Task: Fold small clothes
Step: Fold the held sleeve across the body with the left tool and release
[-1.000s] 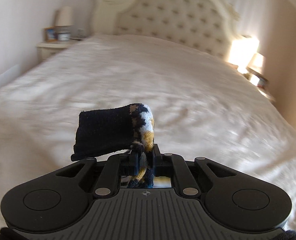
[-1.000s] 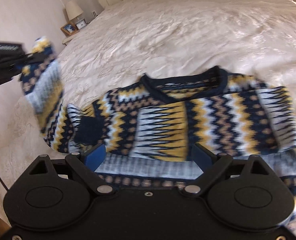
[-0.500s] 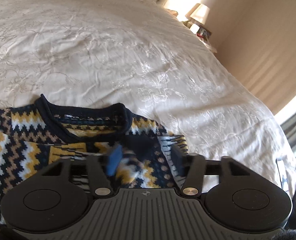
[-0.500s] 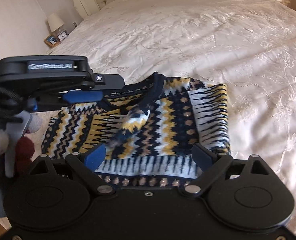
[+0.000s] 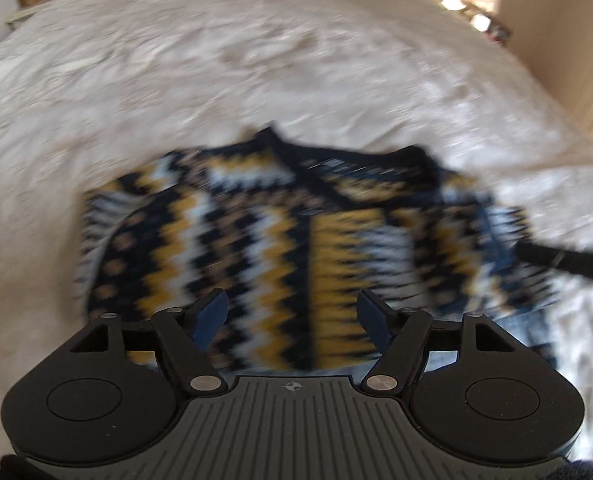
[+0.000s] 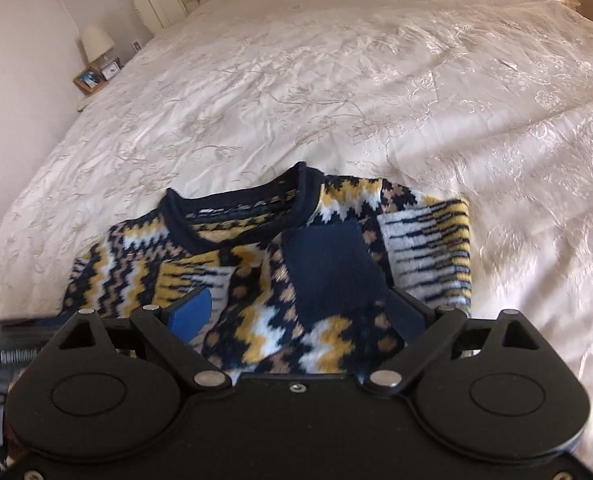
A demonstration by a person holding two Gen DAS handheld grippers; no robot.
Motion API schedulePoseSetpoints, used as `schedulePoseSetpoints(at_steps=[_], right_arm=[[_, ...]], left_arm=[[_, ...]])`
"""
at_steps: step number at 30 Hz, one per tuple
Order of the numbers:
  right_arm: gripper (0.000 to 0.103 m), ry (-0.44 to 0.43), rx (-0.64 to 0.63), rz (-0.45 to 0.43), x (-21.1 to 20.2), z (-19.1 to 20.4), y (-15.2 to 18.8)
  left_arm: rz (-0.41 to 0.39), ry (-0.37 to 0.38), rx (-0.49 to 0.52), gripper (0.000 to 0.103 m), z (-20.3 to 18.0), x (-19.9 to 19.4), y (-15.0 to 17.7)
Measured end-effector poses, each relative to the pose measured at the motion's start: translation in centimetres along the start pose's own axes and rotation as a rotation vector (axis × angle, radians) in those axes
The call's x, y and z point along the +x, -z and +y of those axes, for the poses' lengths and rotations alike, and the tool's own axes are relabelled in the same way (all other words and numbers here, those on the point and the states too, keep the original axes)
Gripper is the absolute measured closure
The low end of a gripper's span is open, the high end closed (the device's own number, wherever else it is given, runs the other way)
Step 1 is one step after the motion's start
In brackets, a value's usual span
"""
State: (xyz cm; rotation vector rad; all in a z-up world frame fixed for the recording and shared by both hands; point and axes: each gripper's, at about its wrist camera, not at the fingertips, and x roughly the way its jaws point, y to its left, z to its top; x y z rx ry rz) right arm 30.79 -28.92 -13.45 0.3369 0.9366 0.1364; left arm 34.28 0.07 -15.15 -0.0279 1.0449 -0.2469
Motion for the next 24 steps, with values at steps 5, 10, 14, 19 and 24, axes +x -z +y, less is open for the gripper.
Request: schedulePoseSetpoints(at_steps=[5,10,14,19,24], right_arm=[[0.009,0.028,0.001,0.028,2.4,-1.0,-1.5],[0.012,0.033,0.0,0.076,4.7,-2.0,-2.3],[0.025,0.023,0.0,0.13,6.6,-2.5,-2.5],[0.071,0.03,0.01,0.167,7.4,-2.2,-2.6],[0.079,-0.034,-0.067,0.092,4.3,-0.2,-3.9]], left_arm=[[0.09,-0.029,-0.041,0.026,1.6,2.3,1.0],[0.098,-0.009,-0.001,0.01,1.5,3.9,1.7],[0.092,-0.01,0.023,0.004,1.1,4.4,2.1],[0.065,0.003,0.022,0.002,1.1,4.2,2.6],[0.028,0.038,-0.004,0.002,1.6,2.4,2.7]])
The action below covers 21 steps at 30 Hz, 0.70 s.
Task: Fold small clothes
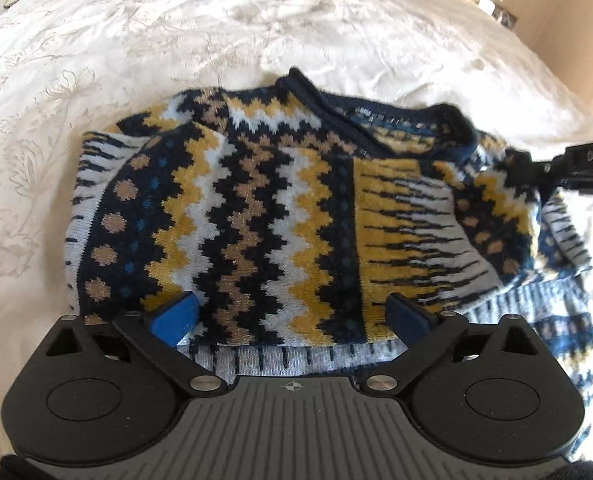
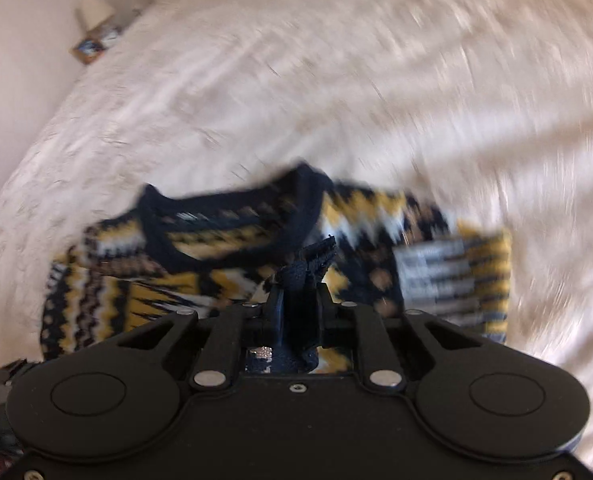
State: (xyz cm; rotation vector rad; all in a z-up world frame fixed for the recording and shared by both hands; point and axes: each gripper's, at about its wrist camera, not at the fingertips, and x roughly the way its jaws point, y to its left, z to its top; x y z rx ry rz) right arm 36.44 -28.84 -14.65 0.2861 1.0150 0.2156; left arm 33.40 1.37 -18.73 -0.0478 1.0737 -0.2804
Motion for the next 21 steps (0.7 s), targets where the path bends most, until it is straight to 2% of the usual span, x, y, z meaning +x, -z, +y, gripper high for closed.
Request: schedulePoseSetpoints(at_steps=[4,6,8,11,14,19,21], right_arm=[[0.08,-0.029,-0.128,-0.123,-5.0,2.2,-1.8],[0.08,0.017,-0.166,-0.192,-7.4,2.4,-2.5],[0.08,0.091,-0.133,-0.215,-8.5,1.4,-2.9],[0.08,0.161,-0.085,-0.142,-6.9,-1.4,-2.6],[0.08,0.176,-0.052,-0.074,-4.7,-2.9,-1.8],[0.079,0.16,0.002,-0.038,-3.4,-3.6,-0.9],[0.079,0.155,0.004,-0.04,-3.4,-3.6,-0.8]], left_arm=[[-0.044,0.005,-0.012,0.003,-0.1,-2.2,-0.1],[-0.077,0.012,-0.009,0.003,-0.3,-3.6,-0.3],[-0.107,0.022,-0.003,0.003,-0.5,-4.8,-0.6],[-0.136,0.022,0.0,0.003,-0.7,-5.6,-1.4],[-0.147,0.019,-0.004,0.003,-0.7,-5.4,-2.7],[-0.136,-0.019,0.022,0.003,-1.1,-3.6,-4.9],[-0.109,-0.064,0.068,0.003,-1.2,-2.4,-5.3]])
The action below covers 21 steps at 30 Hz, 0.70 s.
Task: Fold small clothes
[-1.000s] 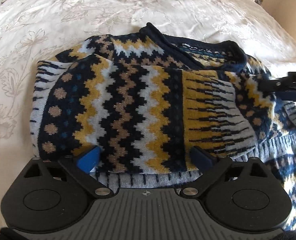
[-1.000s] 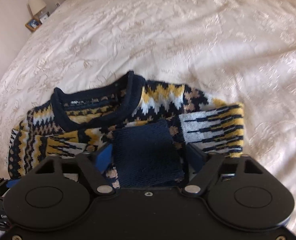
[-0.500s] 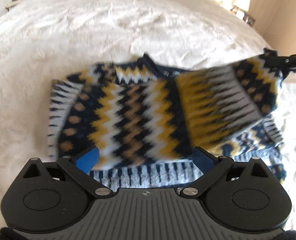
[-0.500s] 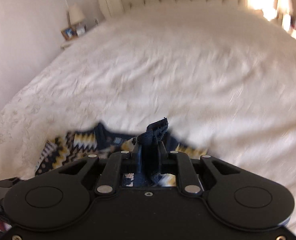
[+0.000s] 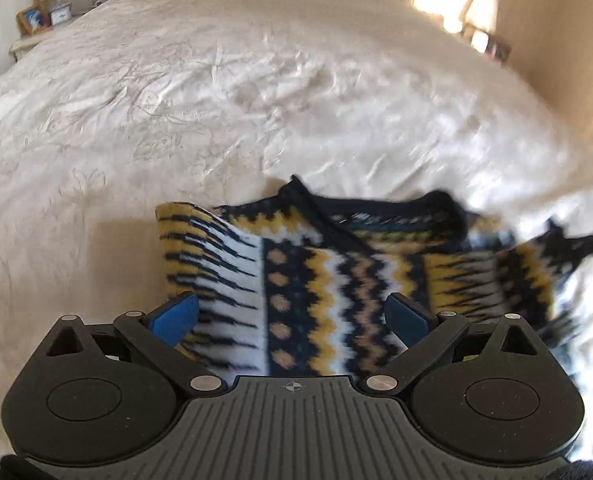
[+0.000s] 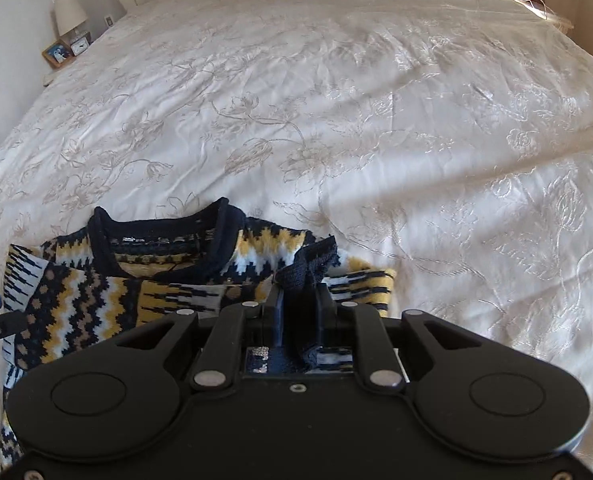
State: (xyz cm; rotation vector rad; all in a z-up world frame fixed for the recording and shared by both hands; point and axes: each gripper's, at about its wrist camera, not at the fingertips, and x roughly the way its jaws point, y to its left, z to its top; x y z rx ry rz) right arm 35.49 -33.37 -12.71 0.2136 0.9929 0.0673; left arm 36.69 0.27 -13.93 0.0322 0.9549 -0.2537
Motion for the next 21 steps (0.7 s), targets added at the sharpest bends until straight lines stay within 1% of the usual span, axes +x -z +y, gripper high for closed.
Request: schedulePoseSetpoints(at_steps=[1,2,3,4,5,8,10,13,16,18,21], right_arm=[[0.079,-0.009,0.006,0.0,0.0,0.0,0.0],[0.079,-0.023,0.013,-0.001,0.1,-0.1,-0.1],[0.079,-0.033,0.016,-0.004,-0.1,0.0,-0.2],[0.078,-0.038,0.015,-0.008,-0.2,0.1,-0.4],[0.078,-0.045,0.014,-0.011,-0.4,0.3,-0.4],[0.077,-0.059,0.018,-0.012,-0.3,0.6,-0.5],[0.077,-0.061,0.016,-0.002,-0.1,0.8,-0.4],[0.077,-0.062,0.007,-0.002,-0.1,1.2,-0.2],[0.078,-0.028,0.004,0.009,0.4,1.0,0.2],[0.078,-0.008,0.018,0.027,1.3,0.4,0.6],[0.077,-0.011,-0.001,0.025,1.8,0.3,0.7]], left_arm=[[0.006,-0.029,0.029,0.003,0.1,0.6,-0.1],[0.011,-0.079,0.048,0.004,0.5,1.1,-0.1],[0.02,-0.127,0.051,0.004,1.3,1.5,-0.1],[0.037,-0.179,0.045,0.007,2.1,1.9,-0.1],[0.056,-0.231,0.037,0.008,3.2,2.4,0.0],[0.122,-0.308,0.03,0.007,5.8,3.9,0.4],[0.14,-0.322,0.058,0.007,6.8,4.4,0.6],[0.13,-0.335,0.102,0.007,7.1,4.3,0.4],[0.097,-0.303,0.082,0.008,7.3,3.8,0.2],[0.096,-0.304,0.081,0.008,7.3,3.8,0.3],[0.098,-0.303,0.085,0.008,7.1,4.1,0.5]])
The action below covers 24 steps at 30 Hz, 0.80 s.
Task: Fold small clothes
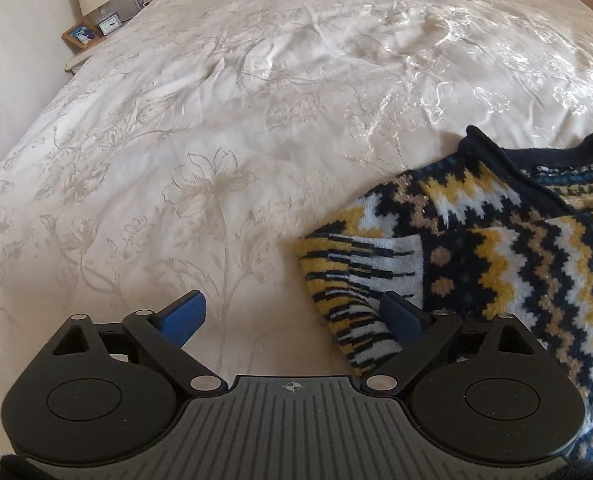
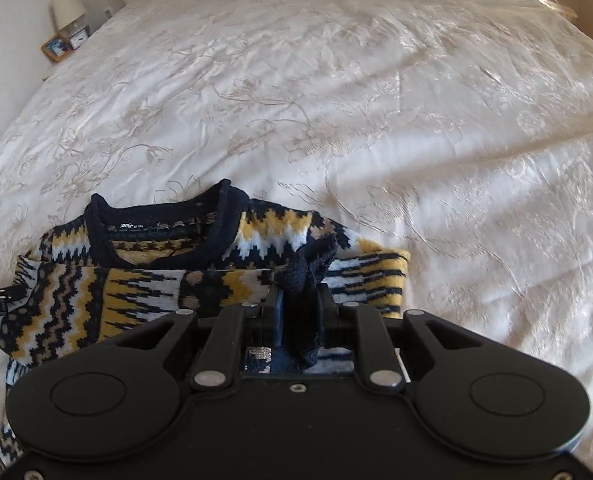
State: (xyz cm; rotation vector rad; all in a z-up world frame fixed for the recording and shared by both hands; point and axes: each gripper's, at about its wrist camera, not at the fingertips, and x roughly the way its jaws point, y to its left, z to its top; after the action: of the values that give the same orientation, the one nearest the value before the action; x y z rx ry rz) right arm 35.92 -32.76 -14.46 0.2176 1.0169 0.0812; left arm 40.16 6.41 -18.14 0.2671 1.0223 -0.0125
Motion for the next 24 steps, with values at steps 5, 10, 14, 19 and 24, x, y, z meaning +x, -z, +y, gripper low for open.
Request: schedulePoseSetpoints(at_steps=[5,10,14,19,24], right_arm=[[0.057,0.16,0.005,0.041,0.5,-0.4,-0.1],[0.057,0.148,0.118,-0.01,-1.3,-3.0,0.3],[0.057,0.091,0.059,0.007,-1.3,-2.5,0.5],[0.058,0.094,0.036,0.057,1.1,-2.0,1.3],[0.084,0.093,-0.004,0.019,-0.1,-1.1,1.5]], left_arm=[[0.008,-0.002,-0.017,0.008,0.3,0.1,0.3],[-0.008,0.002,-0.029,0.008,1.0,-0.3,0.3],[-0.055,-0.027,-0.1,0.009,1.4,-2.2,0.2],[-0.124,0.024,-0.144,0.009,0.3,-5.1,0.3],[-0.118,0.11,-0.06,0.009,-2.4,-5.2,0.9]])
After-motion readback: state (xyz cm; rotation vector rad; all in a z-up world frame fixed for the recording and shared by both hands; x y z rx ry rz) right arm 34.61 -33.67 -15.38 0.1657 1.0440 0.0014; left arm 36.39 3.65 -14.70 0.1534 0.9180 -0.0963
